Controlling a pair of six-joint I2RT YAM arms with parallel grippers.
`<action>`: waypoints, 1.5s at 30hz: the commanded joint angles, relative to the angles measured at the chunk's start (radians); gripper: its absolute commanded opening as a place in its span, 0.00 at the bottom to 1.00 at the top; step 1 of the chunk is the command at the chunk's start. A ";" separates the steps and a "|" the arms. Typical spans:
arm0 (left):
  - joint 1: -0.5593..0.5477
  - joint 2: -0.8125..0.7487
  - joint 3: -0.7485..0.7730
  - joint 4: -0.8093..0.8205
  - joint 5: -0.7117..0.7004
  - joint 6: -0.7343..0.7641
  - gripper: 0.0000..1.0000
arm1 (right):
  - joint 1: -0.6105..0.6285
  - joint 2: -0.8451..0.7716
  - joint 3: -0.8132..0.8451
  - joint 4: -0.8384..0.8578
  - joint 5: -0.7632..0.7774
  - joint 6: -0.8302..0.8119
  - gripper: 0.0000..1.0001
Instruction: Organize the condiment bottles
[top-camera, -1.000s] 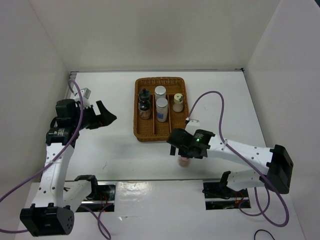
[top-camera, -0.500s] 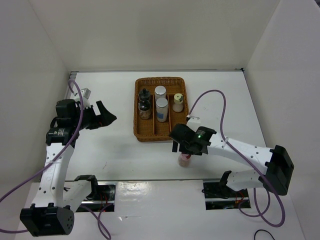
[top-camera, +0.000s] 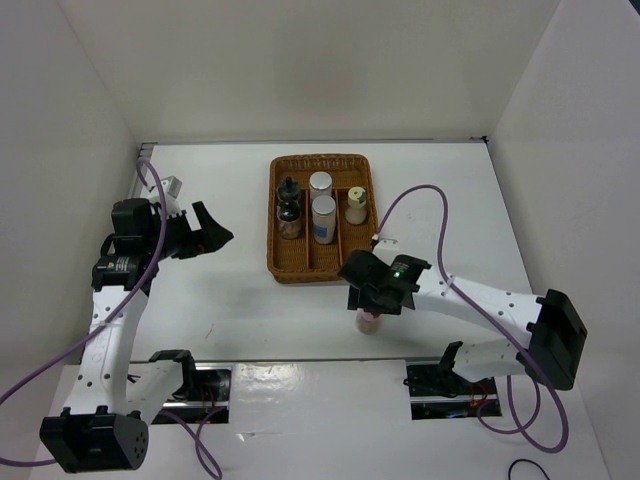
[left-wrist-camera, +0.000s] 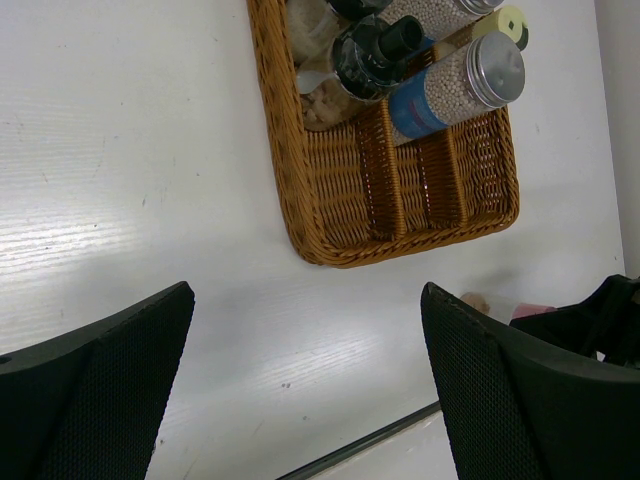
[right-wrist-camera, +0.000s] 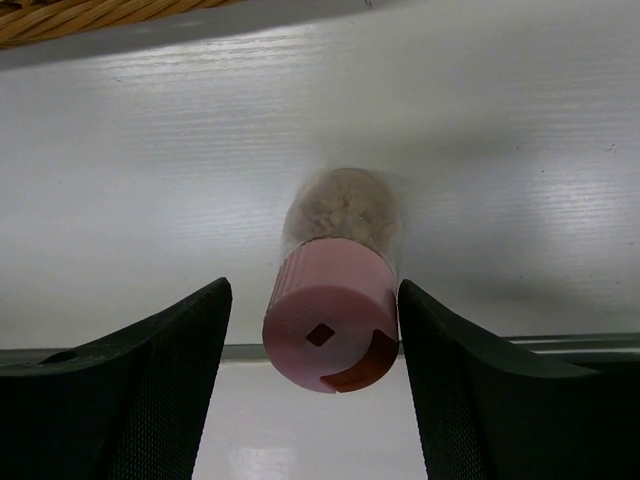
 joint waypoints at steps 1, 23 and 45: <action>0.005 -0.019 -0.004 0.013 0.001 0.001 1.00 | 0.005 0.018 -0.007 0.018 0.004 0.016 0.72; 0.005 -0.019 -0.014 0.013 0.001 0.001 1.00 | -0.176 0.040 0.459 -0.014 0.004 -0.292 0.36; 0.005 0.021 -0.004 0.023 -0.008 0.001 1.00 | -0.438 0.374 0.472 0.316 -0.068 -0.547 0.40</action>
